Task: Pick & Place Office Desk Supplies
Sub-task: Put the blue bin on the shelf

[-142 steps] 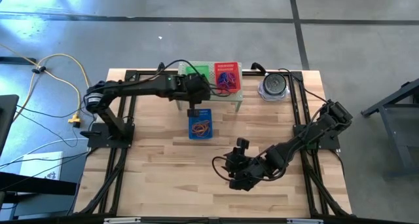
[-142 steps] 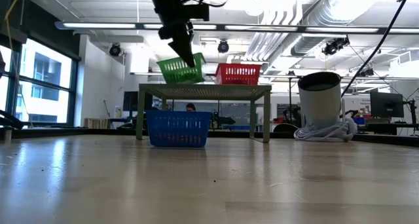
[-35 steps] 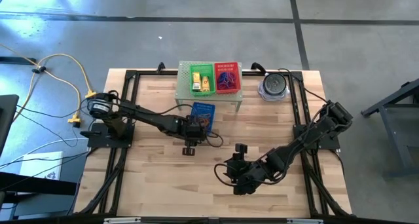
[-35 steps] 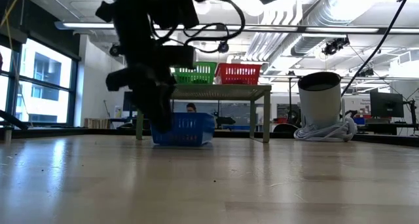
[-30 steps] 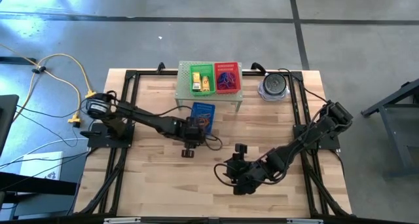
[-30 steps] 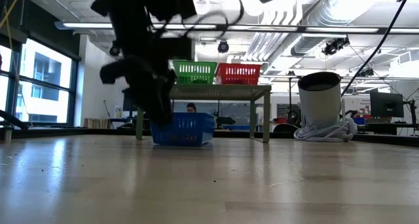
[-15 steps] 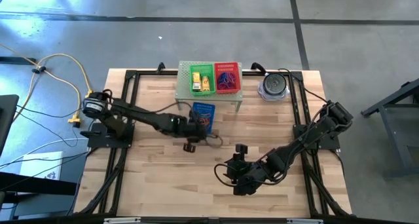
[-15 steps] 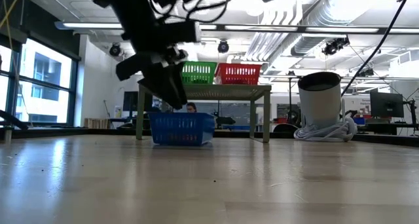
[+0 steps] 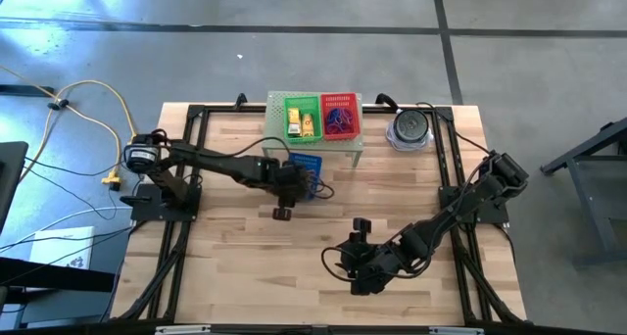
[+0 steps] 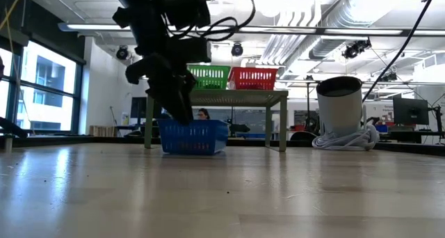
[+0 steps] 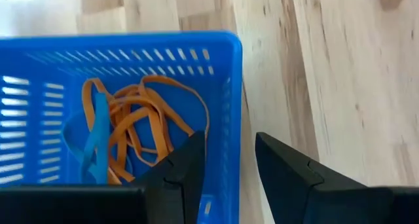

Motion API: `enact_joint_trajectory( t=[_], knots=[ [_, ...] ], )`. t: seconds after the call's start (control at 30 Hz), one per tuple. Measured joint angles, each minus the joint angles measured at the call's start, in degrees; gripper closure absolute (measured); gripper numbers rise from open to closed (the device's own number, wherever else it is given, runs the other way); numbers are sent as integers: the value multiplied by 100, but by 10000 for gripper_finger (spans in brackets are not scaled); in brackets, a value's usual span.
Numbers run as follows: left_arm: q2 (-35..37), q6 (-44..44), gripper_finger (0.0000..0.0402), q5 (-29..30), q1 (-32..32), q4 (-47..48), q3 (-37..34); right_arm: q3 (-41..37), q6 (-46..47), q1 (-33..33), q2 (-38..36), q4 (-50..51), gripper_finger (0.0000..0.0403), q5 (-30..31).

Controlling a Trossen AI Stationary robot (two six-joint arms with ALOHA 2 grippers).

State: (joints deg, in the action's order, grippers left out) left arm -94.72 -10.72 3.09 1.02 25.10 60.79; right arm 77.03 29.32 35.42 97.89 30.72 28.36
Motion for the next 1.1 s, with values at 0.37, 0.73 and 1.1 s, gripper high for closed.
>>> enact_joint_trajectory(
  t=[0.37, 0.73, 1.1],
  knots=[
    [0, -65, 273, -2, 0, -224, -313, 0, 79, 0, -2, -17, 211, -2],
    [-86, -429, 308, 240, 0, -395, -333, 0, 217, 0, -2, -18, 211, -2],
    [-553, -645, 347, 304, 0, -488, -336, 2, 254, 59, -7, -121, 211, -2]
  ],
)
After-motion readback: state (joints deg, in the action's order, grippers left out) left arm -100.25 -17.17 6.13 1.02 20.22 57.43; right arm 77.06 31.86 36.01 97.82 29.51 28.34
